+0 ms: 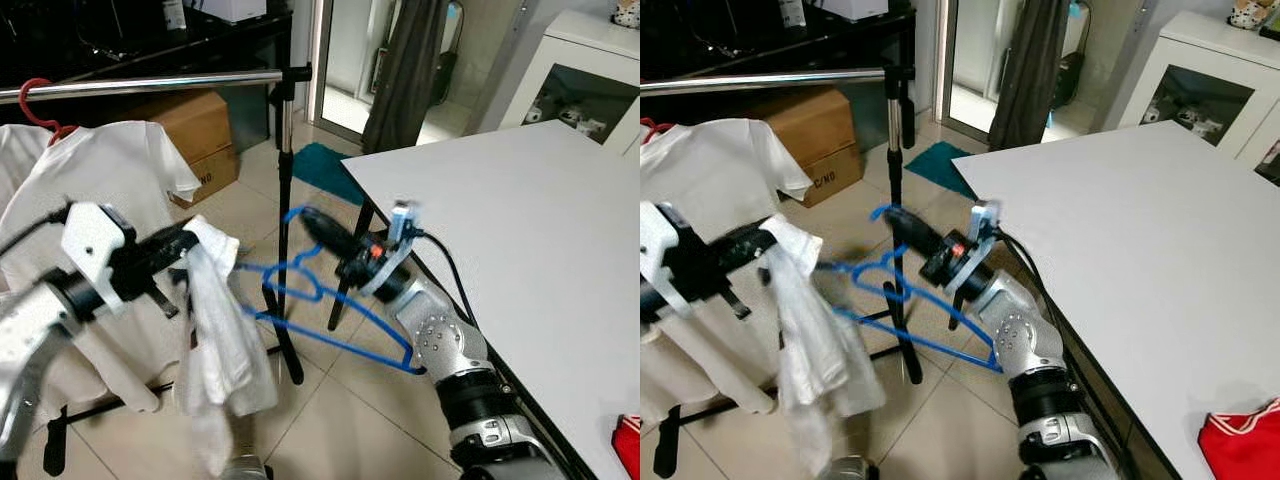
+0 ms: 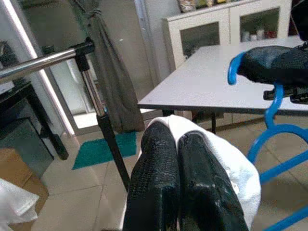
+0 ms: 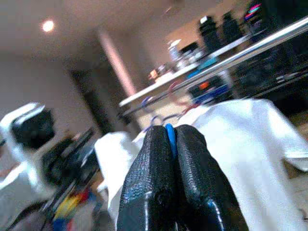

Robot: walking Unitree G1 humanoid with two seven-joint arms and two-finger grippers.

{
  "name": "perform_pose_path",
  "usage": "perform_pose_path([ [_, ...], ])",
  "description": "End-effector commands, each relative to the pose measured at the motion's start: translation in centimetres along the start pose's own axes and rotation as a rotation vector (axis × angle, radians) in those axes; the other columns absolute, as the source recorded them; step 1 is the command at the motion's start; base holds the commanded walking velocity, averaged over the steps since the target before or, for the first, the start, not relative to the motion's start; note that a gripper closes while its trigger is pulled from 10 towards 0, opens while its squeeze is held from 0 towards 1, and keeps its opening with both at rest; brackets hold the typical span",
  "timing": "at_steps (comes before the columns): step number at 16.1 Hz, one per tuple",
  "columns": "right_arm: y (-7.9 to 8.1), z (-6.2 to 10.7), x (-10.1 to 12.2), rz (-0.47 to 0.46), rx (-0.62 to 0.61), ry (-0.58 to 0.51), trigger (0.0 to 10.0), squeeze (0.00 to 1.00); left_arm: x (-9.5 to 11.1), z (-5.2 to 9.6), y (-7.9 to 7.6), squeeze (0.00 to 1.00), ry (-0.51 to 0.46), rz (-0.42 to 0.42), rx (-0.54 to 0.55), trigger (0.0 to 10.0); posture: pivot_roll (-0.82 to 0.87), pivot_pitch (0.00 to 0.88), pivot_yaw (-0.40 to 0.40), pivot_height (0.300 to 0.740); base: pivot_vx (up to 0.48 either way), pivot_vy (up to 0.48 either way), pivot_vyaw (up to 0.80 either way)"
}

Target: Hang hanger

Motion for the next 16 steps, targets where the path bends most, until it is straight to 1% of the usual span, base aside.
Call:
perform_pose_path([
  [1, -0.3, 0.3, 0.0, 0.029, 0.017, 0.039, 10.0, 0.00, 0.9, 0.4, 0.6, 0.00, -0.010, -0.016, -0.013, 10.0, 0.16, 0.000, -0.034, 0.740, 0.000, 0.000, 0.00],
  [3, -1.1, 0.7, 0.3, 0.062, -0.003, 0.060, 10.0, 0.00, 1.2, 0.7, 0.6, 0.00, -0.004, -0.006, -0.039, 10.0, 0.16, 0.000, -0.033, 0.740, 0.000, 0.000, 0.00],
  [5, -2.8, 1.6, 1.3, 0.118, -0.066, 0.084, 10.0, 0.00, 1.7, 1.0, 0.0, 0.00, -0.004, 0.016, -0.088, 10.0, 0.17, 0.000, -0.032, 0.740, 0.000, 0.000, 0.00],
  [7, -4.0, 2.2, 2.3, 0.157, -0.115, 0.092, 10.0, 0.00, 2.1, 1.1, -0.9, 0.00, -0.012, 0.046, -0.139, 10.0, 0.17, 0.000, -0.033, 0.740, 0.000, 0.000, 0.00],
  [8, -4.8, 2.5, 3.0, 0.180, -0.154, 0.086, 10.0, 0.00, 2.3, 1.0, -1.9, 0.00, -0.018, 0.077, -0.187, 10.0, 0.18, 0.000, -0.035, 0.740, 0.000, 0.000, 0.00],
  [12, -5.6, 3.4, 4.4, 0.225, -0.187, 0.097, 10.0, 0.00, 1.4, 1.3, -3.8, 0.00, 0.028, 0.103, -0.274, 10.0, 0.18, 0.000, -0.036, 0.740, 0.000, 0.000, 0.00],
  [13, -6.0, 4.4, 5.5, 0.259, -0.178, 0.131, 10.0, 0.00, 0.9, 1.9, -4.3, 0.00, 0.067, 0.115, -0.308, 10.0, 0.18, 0.000, -0.035, 0.740, 0.000, 0.000, 0.00],
  [14, -6.1, 5.0, 6.1, 0.273, -0.164, 0.156, 10.0, 0.00, 0.6, 2.3, -4.3, 0.00, 0.091, 0.117, -0.317, 10.0, 0.18, 0.000, -0.035, 0.740, 0.000, 0.000, 0.00],
  [16, -5.9, 6.1, 6.7, 0.284, -0.119, 0.218, 10.0, 0.00, 0.4, 2.8, -4.2, 0.00, 0.117, 0.114, -0.320, 10.0, 0.19, 0.000, -0.035, 0.740, 0.000, 0.000, 0.00],
])
Point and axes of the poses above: a point about 5 cm out from each wrist's last joint towards the gripper, its own z axis pointing back from the gripper into the wrist, its own x axis along the axis of the wrist's last joint, y = z × x, the point moved 5 cm from there along -z, pointing out of the wrist towards the gripper, and after that the axes turned 1 degree about -z, right-handed, at the moved point
